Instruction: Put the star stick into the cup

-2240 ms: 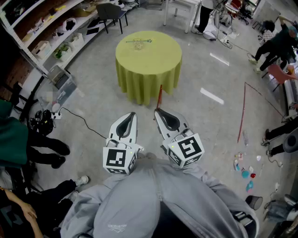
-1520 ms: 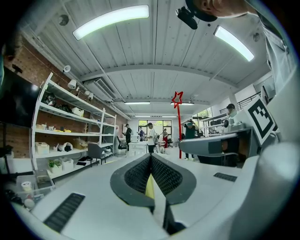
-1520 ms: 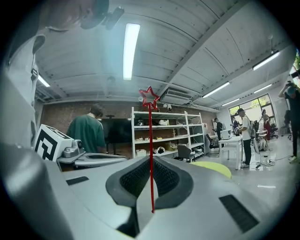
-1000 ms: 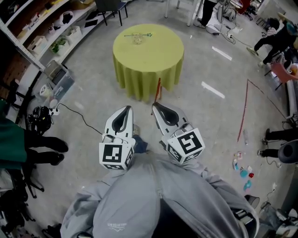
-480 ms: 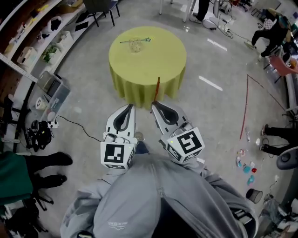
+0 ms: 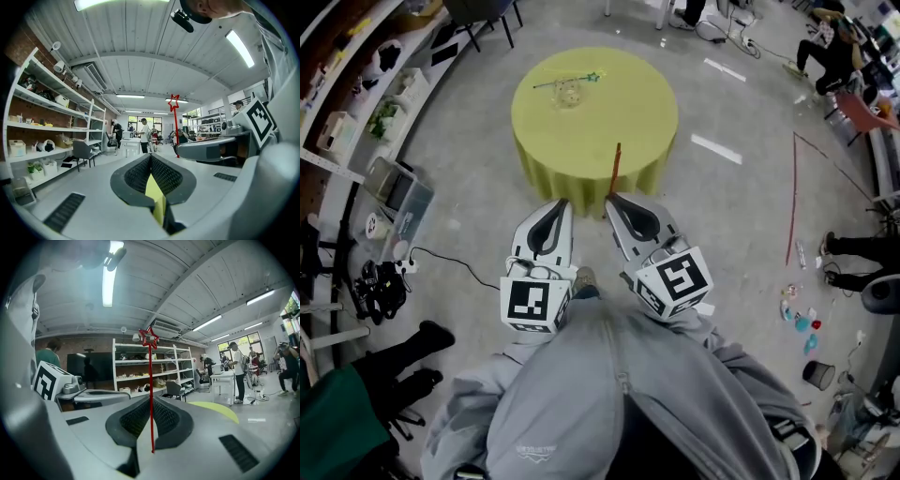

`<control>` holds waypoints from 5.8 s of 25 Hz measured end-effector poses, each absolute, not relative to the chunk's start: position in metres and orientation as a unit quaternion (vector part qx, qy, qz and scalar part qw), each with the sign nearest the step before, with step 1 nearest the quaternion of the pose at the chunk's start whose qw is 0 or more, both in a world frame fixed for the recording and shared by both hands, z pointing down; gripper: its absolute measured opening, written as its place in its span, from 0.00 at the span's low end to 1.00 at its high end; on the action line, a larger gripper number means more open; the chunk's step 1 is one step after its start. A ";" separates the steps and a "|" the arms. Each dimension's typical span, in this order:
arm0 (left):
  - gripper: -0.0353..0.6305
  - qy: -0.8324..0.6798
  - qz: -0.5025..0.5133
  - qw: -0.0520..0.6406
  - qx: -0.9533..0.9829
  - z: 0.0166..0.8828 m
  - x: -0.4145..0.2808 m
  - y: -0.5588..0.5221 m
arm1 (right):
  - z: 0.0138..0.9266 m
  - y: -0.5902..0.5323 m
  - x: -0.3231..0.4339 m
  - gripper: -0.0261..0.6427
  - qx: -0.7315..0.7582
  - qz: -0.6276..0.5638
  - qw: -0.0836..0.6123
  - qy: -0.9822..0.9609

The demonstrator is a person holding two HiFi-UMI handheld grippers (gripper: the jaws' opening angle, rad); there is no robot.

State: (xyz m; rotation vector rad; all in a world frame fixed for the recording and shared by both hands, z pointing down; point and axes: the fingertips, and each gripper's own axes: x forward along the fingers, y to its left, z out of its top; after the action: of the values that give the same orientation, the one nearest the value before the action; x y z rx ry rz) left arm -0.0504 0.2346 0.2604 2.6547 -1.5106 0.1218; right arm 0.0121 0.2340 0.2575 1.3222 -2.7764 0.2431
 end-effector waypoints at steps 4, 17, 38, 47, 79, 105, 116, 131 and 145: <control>0.08 -0.487 0.034 0.039 0.872 0.264 -0.063 0.217 | 0.263 0.218 -0.002 0.09 0.434 0.083 0.027 -0.897; 0.08 -0.484 0.024 0.049 0.873 0.269 -0.084 0.201 | 0.267 0.205 -0.024 0.09 0.433 0.083 0.035 -0.897; 0.08 -0.489 0.026 0.050 0.870 0.275 -0.091 0.101 | 0.268 0.101 -0.036 0.09 0.420 0.079 0.037 -0.903; 0.08 -0.501 0.026 0.075 0.862 0.293 -0.090 -0.012 | 0.287 -0.019 -0.039 0.09 0.395 0.097 0.054 -0.912; 0.08 -0.553 0.068 0.087 0.826 0.313 -0.051 -0.234 | 0.318 -0.249 0.002 0.09 0.321 0.127 0.057 -0.937; 0.08 -0.490 0.053 0.119 0.862 0.342 -0.079 -0.283 | 0.338 -0.297 -0.037 0.09 0.362 0.133 0.071 -0.920; 0.08 -0.481 0.069 0.134 0.864 0.390 -0.088 -0.316 | 0.376 -0.340 -0.046 0.09 0.370 0.139 0.055 -0.917; 0.08 -0.462 0.091 0.146 0.870 0.465 -0.084 -0.340 | 0.449 -0.370 -0.047 0.09 0.380 0.147 0.070 -0.911; 0.08 -0.466 0.102 0.164 0.863 0.519 -0.090 -0.358 | 0.514 -0.387 -0.055 0.09 0.387 0.159 0.094 -0.903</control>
State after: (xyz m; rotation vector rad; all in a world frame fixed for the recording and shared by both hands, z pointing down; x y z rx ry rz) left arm -0.0899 -0.3581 0.5186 2.4613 -1.3287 0.2896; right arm -0.0551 -0.3870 0.5138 1.1489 -2.6803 0.4725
